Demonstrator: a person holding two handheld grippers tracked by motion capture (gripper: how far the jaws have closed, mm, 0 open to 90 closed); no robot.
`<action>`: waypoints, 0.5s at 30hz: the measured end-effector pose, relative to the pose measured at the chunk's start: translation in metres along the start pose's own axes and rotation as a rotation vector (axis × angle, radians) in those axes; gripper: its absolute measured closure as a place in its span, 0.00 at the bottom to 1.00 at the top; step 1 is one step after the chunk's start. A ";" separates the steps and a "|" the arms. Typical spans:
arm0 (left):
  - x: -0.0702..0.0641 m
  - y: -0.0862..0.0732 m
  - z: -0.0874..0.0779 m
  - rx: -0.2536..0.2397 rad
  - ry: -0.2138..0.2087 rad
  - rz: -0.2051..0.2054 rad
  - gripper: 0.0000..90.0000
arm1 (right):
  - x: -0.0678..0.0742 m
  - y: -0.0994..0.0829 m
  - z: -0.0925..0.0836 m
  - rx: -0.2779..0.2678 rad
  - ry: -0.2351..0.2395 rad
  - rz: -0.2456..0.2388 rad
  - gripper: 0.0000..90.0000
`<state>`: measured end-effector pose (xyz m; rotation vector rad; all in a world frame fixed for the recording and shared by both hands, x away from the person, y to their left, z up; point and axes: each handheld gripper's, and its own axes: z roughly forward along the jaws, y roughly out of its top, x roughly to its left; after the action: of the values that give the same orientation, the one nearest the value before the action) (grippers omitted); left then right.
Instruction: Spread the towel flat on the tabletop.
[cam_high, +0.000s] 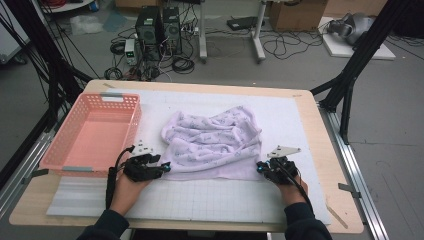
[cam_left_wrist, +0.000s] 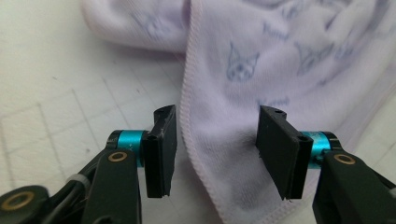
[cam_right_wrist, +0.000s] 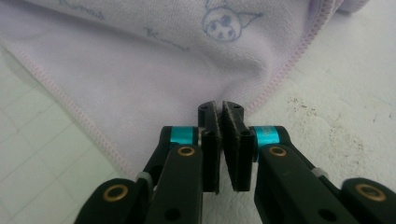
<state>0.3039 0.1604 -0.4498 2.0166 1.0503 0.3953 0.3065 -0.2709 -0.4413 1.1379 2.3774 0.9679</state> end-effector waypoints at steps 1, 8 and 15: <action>-0.004 -0.002 0.000 -0.013 0.028 0.034 0.57 | 0.000 -0.001 -0.001 0.003 0.003 0.000 0.96; -0.014 -0.009 -0.017 0.024 -0.027 0.061 0.95 | 0.002 -0.013 -0.019 0.038 -0.007 -0.003 0.97; -0.021 -0.026 -0.049 -0.027 -0.140 -0.017 0.95 | 0.015 -0.037 -0.049 0.056 -0.002 -0.014 0.97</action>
<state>0.2487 0.1777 -0.4375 1.9795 0.9703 0.2540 0.2497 -0.2976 -0.4323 1.1398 2.4213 0.9006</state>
